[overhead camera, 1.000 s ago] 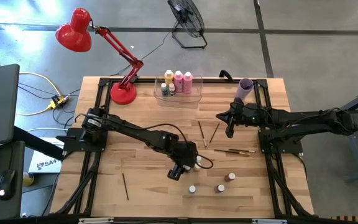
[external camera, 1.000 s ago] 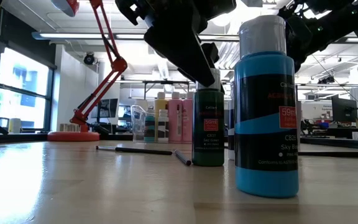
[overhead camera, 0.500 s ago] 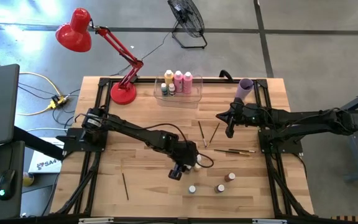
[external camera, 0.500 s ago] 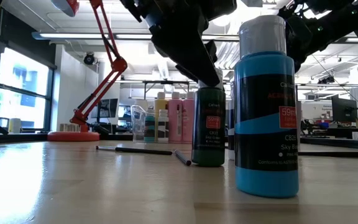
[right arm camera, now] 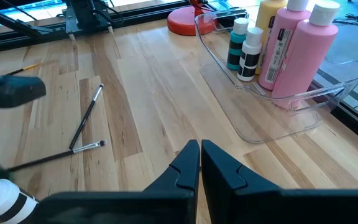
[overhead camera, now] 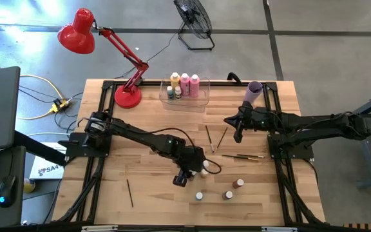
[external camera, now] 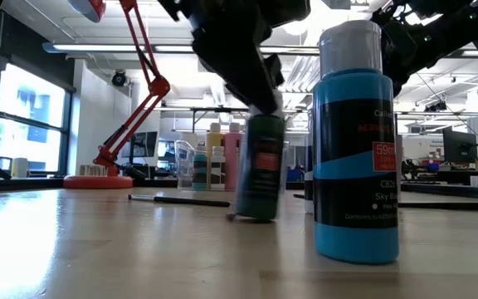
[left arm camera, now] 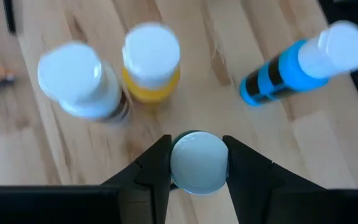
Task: Pick & Place Paint Supplies
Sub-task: Put the small green paint bottle into the transparent bin
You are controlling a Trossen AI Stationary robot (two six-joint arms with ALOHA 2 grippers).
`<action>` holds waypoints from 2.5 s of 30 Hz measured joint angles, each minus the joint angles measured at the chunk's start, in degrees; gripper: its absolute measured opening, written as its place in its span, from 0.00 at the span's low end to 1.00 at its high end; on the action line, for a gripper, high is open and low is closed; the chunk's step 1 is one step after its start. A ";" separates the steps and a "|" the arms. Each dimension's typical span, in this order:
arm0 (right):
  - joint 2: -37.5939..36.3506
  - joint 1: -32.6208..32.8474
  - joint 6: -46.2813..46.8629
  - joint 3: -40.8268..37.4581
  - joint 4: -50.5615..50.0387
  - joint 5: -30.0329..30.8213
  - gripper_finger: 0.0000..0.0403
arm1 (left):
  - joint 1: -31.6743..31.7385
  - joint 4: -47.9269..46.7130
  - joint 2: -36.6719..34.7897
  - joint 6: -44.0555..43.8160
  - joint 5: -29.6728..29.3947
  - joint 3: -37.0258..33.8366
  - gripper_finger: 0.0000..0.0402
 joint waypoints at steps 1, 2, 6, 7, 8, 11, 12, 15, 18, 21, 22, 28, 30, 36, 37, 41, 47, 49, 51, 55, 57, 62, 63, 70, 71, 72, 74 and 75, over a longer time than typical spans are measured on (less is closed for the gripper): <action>-0.01 0.01 0.01 0.00 0.00 0.00 0.02 | 0.00 -1.71 0.00 -0.02 -0.53 0.76 0.31; 0.00 0.02 0.00 0.00 0.01 0.00 0.02 | 0.00 -2.83 0.00 -0.01 -1.35 1.37 0.31; 0.02 0.02 0.00 0.00 0.00 0.00 0.02 | 0.00 -7.19 0.02 0.61 -4.17 3.99 0.30; 0.00 -0.01 0.00 0.00 0.00 0.00 0.02 | 0.00 -8.78 0.02 1.22 -4.87 5.16 0.30; 0.01 0.01 0.00 0.00 0.00 0.00 0.02 | 0.00 -9.95 0.02 1.94 -5.62 6.27 0.30; 0.01 0.02 0.02 0.00 0.01 0.00 0.02 | 0.02 -13.32 0.02 3.89 -8.93 8.87 0.30; 0.01 0.00 0.03 0.00 0.01 -0.01 0.02 | 0.02 -14.64 0.02 4.59 -10.32 9.52 0.30; 0.00 0.02 0.22 0.00 0.02 -0.02 0.02 | 0.04 -18.28 0.04 6.62 -14.50 12.27 0.30; 0.00 -0.01 0.22 0.00 0.00 -0.02 0.02 | 0.81 -22.80 0.02 7.51 -17.78 14.90 0.30; 0.01 0.01 0.22 0.00 0.00 -0.04 0.02 | 2.68 -25.16 -0.39 7.57 -18.11 15.98 0.30; 0.01 0.01 0.22 0.00 -0.01 -0.07 0.02 | 3.52 -26.05 -0.80 7.60 -18.24 15.98 0.30; 0.02 -0.01 1.27 0.00 -0.59 -0.07 0.02 | 10.49 -28.44 -5.28 9.73 -18.52 15.98 0.30; 0.02 0.01 1.27 0.00 -0.84 -0.05 0.02 | 13.64 -28.92 -7.54 10.66 -18.76 15.98 0.30; 0.02 -0.01 1.28 0.00 -1.00 -0.02 0.02 | 24.03 -27.43 -13.75 11.02 -19.17 16.02 0.30; 0.02 0.02 1.27 0.00 -0.99 -0.04 0.02 | 25.87 -26.76 -14.57 10.96 -19.15 16.02 0.30; 0.02 0.00 1.25 0.00 -0.96 -0.02 0.02 | 31.95 -23.84 -15.02 9.20 -18.43 16.07 0.30; 0.02 -0.01 1.11 0.00 -0.90 0.02 0.02 | 35.85 -14.06 -13.95 8.54 -15.48 10.31 0.30; 0.02 -0.01 1.09 0.00 -0.90 0.02 0.02 | 36.02 -10.63 -13.94 8.70 -15.34 7.58 0.30; 0.02 0.01 1.07 0.00 -0.88 0.02 0.02 | 36.03 -6.60 -13.98 8.93 -15.44 5.08 0.30; 0.02 -0.01 1.07 0.00 -0.84 0.02 0.02 | 36.02 -6.83 -13.90 8.61 -15.94 2.06 0.30; 0.02 -0.01 1.07 0.00 -0.86 0.02 0.02 | 36.02 -5.46 -14.00 8.72 -16.97 0.80 0.30; 0.02 -0.01 1.07 0.00 -0.85 0.22 0.02 | 36.46 -0.58 -14.01 8.79 -18.09 -3.62 0.30; 0.02 -0.01 1.07 0.00 -0.85 0.22 0.02 | 36.72 0.84 -14.01 8.81 -18.36 -4.12 0.30; 0.02 0.00 1.07 0.00 -0.85 0.22 0.02 | 39.38 7.95 -14.01 5.12 -18.56 -8.94 0.30; 0.02 -0.01 1.07 0.00 -0.83 0.22 0.02 | 39.76 8.64 -14.01 4.06 -18.55 -9.57 0.30; 0.02 -0.01 1.07 0.00 -0.83 0.22 0.02 | 40.14 8.94 -14.01 2.96 -18.56 -10.15 0.30; 0.02 -0.01 1.07 0.00 -0.84 0.22 0.02 | 40.60 8.89 -14.01 1.11 -18.57 -11.36 0.30; 0.02 -0.01 1.07 0.00 -0.83 0.22 0.02 | 40.66 9.04 -14.01 0.49 -18.57 -11.89 0.30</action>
